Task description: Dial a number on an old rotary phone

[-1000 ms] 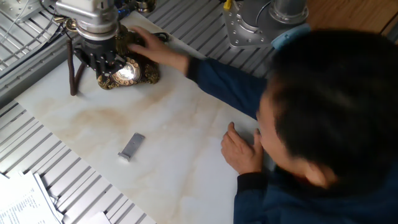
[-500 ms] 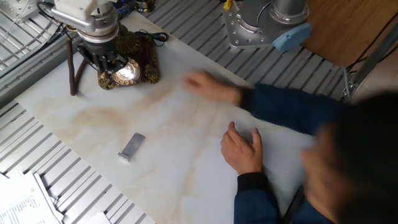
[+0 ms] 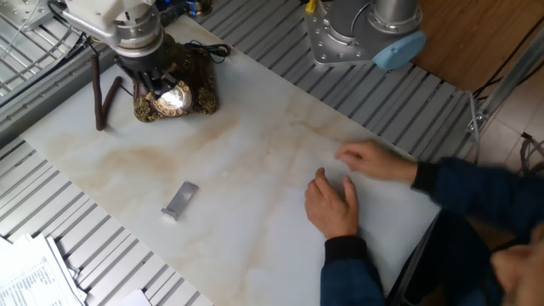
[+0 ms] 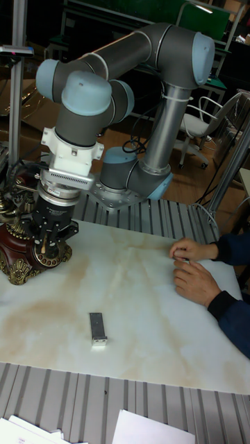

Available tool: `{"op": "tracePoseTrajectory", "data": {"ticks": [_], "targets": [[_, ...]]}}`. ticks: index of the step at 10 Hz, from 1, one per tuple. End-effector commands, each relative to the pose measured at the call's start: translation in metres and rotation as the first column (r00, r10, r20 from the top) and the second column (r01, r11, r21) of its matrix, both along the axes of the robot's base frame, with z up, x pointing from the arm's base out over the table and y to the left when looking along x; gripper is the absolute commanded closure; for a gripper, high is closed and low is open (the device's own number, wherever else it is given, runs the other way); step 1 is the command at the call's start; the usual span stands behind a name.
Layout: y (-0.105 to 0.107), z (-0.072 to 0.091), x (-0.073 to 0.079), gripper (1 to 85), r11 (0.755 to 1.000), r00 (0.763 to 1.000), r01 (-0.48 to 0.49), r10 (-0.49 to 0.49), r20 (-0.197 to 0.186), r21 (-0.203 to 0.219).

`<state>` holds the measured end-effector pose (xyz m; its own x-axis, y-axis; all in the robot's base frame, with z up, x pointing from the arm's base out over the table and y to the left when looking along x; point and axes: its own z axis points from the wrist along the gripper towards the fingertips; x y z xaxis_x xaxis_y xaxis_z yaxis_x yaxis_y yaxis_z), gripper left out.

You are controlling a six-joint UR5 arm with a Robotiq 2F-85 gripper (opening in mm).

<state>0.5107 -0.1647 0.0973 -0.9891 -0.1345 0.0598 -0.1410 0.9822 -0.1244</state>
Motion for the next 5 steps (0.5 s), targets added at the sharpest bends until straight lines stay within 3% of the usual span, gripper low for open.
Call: {"op": "tracePoseTrajectory", "data": {"ticks": [1,2,5], "targets": [[0.007,-0.002,-0.008,83.7,0.992,0.992,0.13,-0.13,-0.001,-0.006],[0.007,0.007,-0.011,83.7,0.991,0.991,0.131,-0.131,-0.004,0.017],[0.0,0.014,-0.018,83.7,0.992,0.992,0.128,-0.128,-0.007,-0.006]]}}
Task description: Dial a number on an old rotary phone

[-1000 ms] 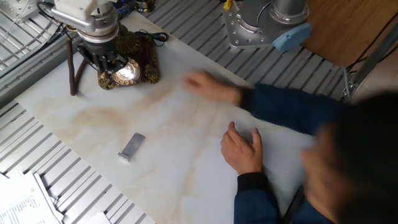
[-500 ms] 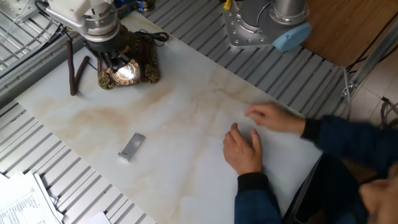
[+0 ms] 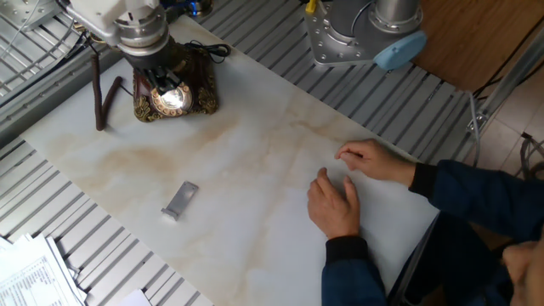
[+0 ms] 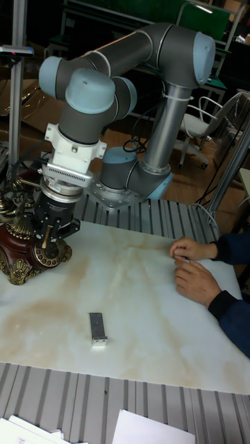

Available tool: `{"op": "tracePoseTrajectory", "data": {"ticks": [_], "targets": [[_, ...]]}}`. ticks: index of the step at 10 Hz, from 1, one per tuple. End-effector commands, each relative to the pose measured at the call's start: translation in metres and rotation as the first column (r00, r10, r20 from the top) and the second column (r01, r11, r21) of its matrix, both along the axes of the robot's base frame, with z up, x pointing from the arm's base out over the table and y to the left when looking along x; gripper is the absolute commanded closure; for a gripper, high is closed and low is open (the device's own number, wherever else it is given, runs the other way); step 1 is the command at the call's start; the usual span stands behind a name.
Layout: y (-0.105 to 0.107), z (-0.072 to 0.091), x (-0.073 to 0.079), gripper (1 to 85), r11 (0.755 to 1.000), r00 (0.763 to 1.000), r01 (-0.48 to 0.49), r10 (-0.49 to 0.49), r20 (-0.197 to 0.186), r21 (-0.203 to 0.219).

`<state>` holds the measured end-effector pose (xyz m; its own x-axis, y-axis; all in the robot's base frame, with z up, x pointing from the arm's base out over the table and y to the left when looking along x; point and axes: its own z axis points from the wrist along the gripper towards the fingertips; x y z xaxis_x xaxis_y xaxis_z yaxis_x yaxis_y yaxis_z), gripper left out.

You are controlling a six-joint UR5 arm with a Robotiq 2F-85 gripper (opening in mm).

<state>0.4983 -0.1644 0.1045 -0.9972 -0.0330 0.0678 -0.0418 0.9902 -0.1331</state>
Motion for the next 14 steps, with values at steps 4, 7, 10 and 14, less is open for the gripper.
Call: {"op": "tracePoseTrajectory", "data": {"ticks": [4,7,10,14], "targets": [[0.04,0.001,0.008,83.7,0.977,0.979,0.179,-0.188,0.077,0.114],[0.091,0.001,0.026,80.0,0.868,0.905,0.384,-0.421,0.058,0.314],[0.055,-0.006,0.031,73.0,0.93,0.936,0.31,-0.335,0.107,0.199],[0.054,-0.006,0.051,34.3,0.942,0.946,0.237,-0.279,0.164,0.236]]}}
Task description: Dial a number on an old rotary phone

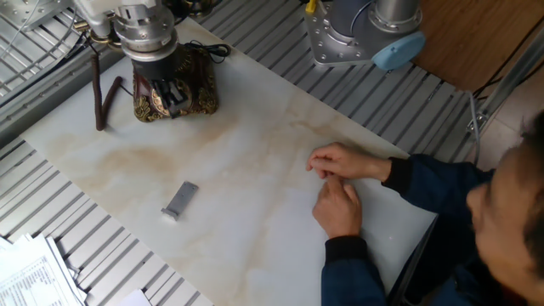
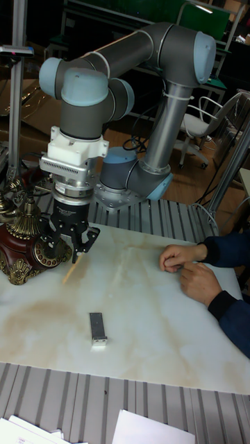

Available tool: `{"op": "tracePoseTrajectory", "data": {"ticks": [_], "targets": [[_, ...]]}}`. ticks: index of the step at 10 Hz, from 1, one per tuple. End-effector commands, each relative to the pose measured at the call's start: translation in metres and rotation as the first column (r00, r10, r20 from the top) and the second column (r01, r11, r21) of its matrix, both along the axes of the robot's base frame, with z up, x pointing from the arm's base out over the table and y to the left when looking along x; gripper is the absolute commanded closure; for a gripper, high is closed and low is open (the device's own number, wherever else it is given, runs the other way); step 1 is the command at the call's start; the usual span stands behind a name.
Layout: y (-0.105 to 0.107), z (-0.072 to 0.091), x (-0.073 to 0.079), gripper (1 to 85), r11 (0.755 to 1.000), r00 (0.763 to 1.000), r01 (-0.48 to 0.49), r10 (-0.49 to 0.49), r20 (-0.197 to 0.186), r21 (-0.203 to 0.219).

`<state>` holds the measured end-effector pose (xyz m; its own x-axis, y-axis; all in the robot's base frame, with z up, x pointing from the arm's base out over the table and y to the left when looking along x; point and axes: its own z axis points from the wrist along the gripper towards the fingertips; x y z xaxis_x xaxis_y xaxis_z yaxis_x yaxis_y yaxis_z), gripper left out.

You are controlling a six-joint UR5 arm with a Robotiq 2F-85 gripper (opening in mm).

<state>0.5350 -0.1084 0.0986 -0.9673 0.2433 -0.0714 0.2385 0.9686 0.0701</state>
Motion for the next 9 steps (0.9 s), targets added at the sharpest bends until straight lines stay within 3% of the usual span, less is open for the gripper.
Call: {"op": "tracePoseTrajectory", "data": {"ticks": [1,2,3,4,6,7,9], "targets": [[-0.012,-0.004,0.018,66.3,1.0,1.0,0.0,0.0,0.024,0.0],[-0.039,-0.007,0.009,83.7,0.994,0.999,-0.035,0.033,-0.019,-0.107],[-0.048,-0.003,0.007,83.7,0.986,0.996,-0.087,0.085,-0.023,-0.144],[-0.073,0.009,0.008,83.7,0.938,0.972,-0.233,0.232,-0.031,-0.257],[-0.073,0.019,0.005,83.7,0.918,0.956,-0.288,0.292,-0.026,-0.272],[-0.07,0.018,0.001,83.7,0.925,0.961,-0.275,0.276,-0.032,-0.262],[-0.052,0.016,-0.001,83.7,0.948,0.97,-0.24,0.245,-0.005,-0.209]]}}
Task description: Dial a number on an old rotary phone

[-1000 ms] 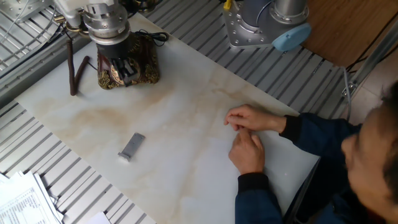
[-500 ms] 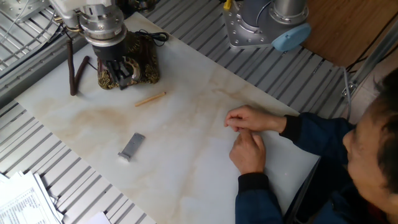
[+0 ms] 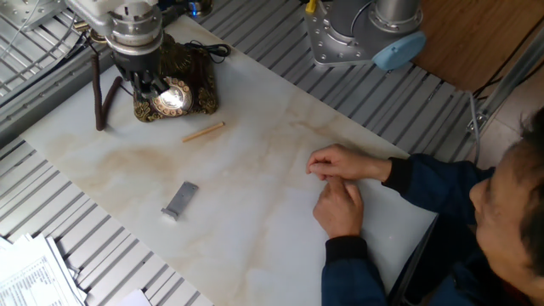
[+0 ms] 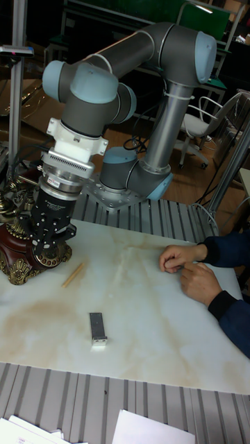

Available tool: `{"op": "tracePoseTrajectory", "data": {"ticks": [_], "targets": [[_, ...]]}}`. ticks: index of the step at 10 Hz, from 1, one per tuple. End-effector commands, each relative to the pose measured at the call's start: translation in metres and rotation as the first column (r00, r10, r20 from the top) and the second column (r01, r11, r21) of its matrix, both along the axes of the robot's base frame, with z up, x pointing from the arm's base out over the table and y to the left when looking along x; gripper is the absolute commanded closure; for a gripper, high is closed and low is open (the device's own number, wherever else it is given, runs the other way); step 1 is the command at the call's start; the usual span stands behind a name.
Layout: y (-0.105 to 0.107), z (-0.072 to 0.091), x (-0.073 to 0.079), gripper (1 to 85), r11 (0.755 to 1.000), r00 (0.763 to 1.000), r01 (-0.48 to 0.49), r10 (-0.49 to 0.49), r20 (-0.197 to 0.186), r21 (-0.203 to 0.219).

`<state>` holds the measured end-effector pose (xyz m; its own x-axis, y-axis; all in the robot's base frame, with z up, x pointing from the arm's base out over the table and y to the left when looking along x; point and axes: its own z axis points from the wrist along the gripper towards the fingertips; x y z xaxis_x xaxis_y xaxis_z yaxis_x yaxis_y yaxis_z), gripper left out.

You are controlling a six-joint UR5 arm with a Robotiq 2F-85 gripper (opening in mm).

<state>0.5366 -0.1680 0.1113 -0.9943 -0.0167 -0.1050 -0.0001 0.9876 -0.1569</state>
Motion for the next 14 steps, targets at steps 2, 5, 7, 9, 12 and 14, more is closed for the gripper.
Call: {"op": "tracePoseTrajectory", "data": {"ticks": [2,5,7,9,12,14], "targets": [[0.018,0.004,0.002,83.7,0.997,0.999,0.027,-0.03,0.026,0.077],[0.04,0.003,-0.001,83.7,0.977,0.99,0.136,-0.141,0.021,0.162],[0.041,0.003,-0.008,83.7,0.972,0.983,0.177,-0.181,0.015,0.155],[0.044,0.005,-0.015,83.7,0.964,0.976,0.215,-0.219,0.006,0.158],[0.056,0.009,-0.019,83.7,0.953,0.969,0.237,-0.246,0.025,0.189],[0.065,0.005,-0.024,83.7,0.949,0.965,0.249,-0.259,0.029,0.192]]}}
